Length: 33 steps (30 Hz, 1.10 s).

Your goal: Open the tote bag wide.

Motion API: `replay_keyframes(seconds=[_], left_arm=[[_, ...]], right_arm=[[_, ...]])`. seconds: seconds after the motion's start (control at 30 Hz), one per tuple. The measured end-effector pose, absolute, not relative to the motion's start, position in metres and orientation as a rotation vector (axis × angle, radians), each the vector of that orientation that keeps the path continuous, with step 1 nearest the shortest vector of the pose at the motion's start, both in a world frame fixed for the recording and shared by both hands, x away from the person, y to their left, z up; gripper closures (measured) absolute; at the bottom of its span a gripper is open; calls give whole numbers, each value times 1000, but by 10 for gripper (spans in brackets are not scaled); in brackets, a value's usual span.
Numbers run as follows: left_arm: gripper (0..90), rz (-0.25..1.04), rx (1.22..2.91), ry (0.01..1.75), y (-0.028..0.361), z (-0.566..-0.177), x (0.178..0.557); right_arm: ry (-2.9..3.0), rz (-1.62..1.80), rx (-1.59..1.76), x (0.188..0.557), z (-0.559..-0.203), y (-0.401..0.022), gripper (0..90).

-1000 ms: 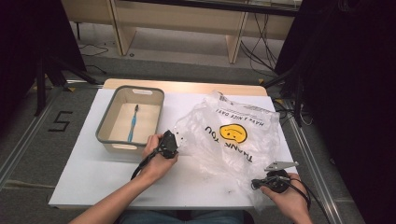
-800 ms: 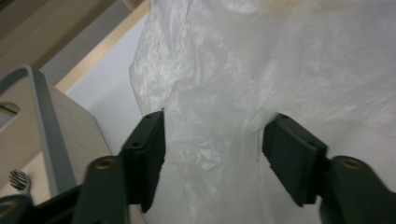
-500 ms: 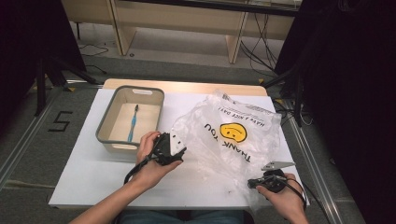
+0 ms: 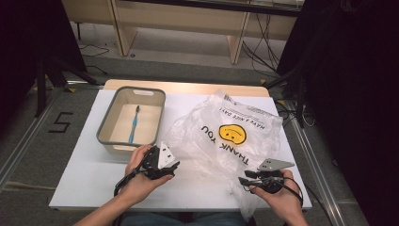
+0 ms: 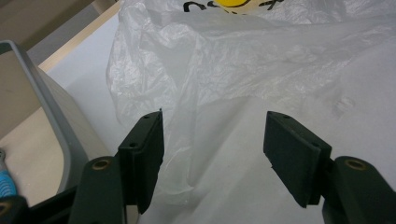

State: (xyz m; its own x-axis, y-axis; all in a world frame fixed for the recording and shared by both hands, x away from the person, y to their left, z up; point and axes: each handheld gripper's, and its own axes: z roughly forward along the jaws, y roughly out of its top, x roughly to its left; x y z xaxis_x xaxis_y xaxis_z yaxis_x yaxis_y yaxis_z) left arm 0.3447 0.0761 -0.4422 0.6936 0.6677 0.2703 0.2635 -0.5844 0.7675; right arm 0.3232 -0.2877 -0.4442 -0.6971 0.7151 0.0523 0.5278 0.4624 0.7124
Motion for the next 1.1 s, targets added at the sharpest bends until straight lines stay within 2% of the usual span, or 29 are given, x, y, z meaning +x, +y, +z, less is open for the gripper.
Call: replay_keyframes(seconds=[0.07,0.2,0.27,0.4,0.67,0.77,0.8,0.83,0.87,1.1], left_arm=[[385,705,2166,710,78,-443,342],[392,672,2158,696,78,-447,336],[416,605,2142,699,74,-449,335],[428,550,2141,692,65,-453,336],[517,471,2206,646,41,-463,342],[569,457,2224,630,33,-467,346],[612,452,2232,629,31,-469,347],[612,450,2235,626,29,-471,348],[640,436,2252,617,24,-474,350],[690,422,2282,628,13,-481,357]], right_arm=[[2421,1107,960,330,-439,-280,496],[2446,1088,898,339,-444,-269,458],[2482,1075,841,352,-451,-256,441],[2498,1076,810,362,-454,-247,439],[2578,1037,751,378,-468,-228,449],[2578,1020,751,382,-471,-225,482],[2576,1018,757,384,-473,-224,521],[2576,1018,757,384,-473,-224,521],[2576,1013,763,385,-474,-224,563],[2590,993,771,387,-476,-223,681]])
